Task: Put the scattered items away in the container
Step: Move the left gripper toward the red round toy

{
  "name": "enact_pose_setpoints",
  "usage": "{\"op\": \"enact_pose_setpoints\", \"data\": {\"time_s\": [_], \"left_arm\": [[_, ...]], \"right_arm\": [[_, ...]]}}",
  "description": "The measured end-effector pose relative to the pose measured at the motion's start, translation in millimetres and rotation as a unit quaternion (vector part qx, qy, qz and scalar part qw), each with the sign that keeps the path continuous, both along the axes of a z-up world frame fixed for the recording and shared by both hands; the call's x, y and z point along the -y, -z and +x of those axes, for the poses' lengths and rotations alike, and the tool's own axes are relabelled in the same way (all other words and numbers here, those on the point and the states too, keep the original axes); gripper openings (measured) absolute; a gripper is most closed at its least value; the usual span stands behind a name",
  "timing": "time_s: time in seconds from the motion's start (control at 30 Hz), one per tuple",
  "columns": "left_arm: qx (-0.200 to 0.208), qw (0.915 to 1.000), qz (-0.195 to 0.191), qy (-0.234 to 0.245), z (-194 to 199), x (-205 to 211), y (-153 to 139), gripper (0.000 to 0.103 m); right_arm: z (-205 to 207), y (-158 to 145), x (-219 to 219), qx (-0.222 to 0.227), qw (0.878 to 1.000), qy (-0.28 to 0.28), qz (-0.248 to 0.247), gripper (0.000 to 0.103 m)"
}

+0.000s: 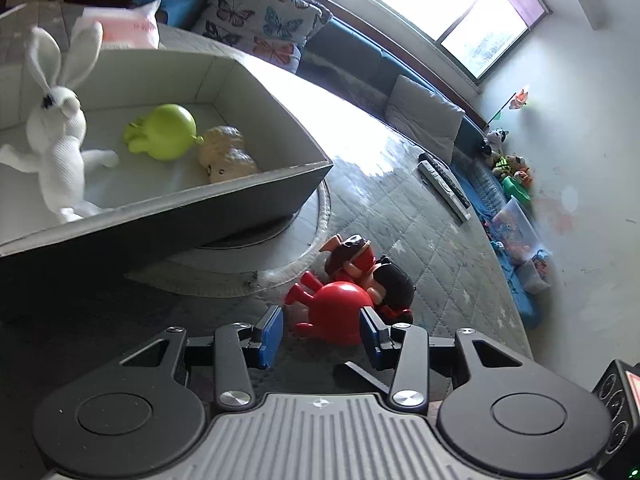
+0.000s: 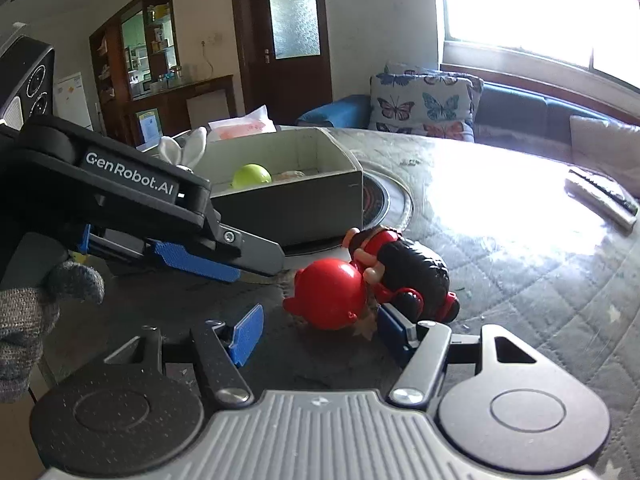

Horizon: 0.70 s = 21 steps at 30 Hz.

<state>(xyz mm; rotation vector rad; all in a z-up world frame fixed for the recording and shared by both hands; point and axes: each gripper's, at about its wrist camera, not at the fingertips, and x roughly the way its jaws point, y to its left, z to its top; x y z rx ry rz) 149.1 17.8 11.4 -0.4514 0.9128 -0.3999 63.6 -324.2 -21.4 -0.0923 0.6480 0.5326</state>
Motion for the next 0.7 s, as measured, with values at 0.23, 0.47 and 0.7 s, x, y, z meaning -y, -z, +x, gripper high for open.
{"op": "enact_pose_setpoints", "data": {"time_s": [0.23,0.47,0.7], "left_arm": [[-0.012,0.9997,-0.022,-0.007,9,-2,8,0.045],[-0.022,0.9991,-0.032,-0.016,12,-4,12,0.045],[-0.028,0.9987,-0.035,-0.025,9,-7,13,0.045]], "right_arm": [[11,13,-7,-0.016,1.000,-0.001,0.002,0.065],[18,22,-9,-0.026,1.000,0.002,0.001,0.065],[8,23,-17,-0.029,0.999,-0.025,0.007,0.065]]}}
